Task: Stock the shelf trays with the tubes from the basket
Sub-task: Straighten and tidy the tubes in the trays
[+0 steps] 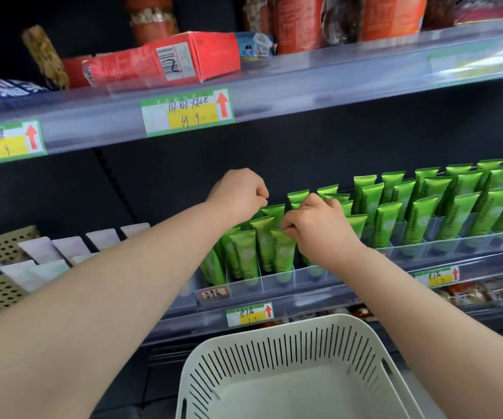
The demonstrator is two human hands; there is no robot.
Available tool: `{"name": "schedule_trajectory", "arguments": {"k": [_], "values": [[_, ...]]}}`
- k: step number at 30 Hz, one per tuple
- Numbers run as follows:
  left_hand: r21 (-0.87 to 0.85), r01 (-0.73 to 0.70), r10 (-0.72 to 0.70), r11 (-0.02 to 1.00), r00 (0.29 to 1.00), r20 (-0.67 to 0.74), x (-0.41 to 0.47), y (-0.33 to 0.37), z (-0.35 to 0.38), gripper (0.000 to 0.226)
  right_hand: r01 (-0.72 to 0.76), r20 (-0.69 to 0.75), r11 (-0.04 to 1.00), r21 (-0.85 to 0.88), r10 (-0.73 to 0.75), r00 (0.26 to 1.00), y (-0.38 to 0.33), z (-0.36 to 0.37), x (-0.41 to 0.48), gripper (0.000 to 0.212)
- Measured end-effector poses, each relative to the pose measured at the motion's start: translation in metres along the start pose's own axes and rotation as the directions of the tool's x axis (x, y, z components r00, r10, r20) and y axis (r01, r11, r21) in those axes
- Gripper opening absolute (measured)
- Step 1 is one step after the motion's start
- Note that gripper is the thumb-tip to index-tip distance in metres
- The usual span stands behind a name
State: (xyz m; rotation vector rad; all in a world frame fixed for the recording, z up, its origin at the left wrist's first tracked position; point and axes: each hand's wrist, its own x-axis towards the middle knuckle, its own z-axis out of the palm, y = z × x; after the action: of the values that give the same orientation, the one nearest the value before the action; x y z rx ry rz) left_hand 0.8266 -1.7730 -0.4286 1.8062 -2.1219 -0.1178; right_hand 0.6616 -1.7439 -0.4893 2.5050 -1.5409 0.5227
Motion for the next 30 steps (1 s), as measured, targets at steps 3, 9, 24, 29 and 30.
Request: {"name": "schedule_trajectory", "arguments": {"k": [3,9,24,29,30], "values": [[0.012,-0.009,0.009,1.0,1.0,0.011,-0.001,0.0,0.001,0.01,0.012,0.016,1.0,-0.001,-0.012,1.0,0.001,0.0,0.001,0.025],[0.04,-0.02,0.016,0.999,0.995,0.103,-0.001,-0.001,0.0,0.007,0.026,0.024,1.0,0.004,-0.026,0.999,0.0,0.0,-0.001,0.026],[0.201,-0.044,0.021,0.979,0.993,0.113,0.006,0.007,0.024,0.019,0.008,-0.002,0.999,-0.038,-0.008,1.0,0.009,-0.013,-0.009,0.039],[0.175,-0.036,0.014,0.984,0.992,0.127,0.007,0.01,0.026,0.006,-0.008,0.007,1.0,-0.025,0.008,1.0,0.012,-0.014,-0.011,0.043],[0.151,-0.018,-0.002,0.988,0.992,0.129,0.008,0.009,0.024,0.007,-0.008,0.01,1.0,-0.024,0.009,1.0,0.012,-0.013,-0.01,0.043]]}}
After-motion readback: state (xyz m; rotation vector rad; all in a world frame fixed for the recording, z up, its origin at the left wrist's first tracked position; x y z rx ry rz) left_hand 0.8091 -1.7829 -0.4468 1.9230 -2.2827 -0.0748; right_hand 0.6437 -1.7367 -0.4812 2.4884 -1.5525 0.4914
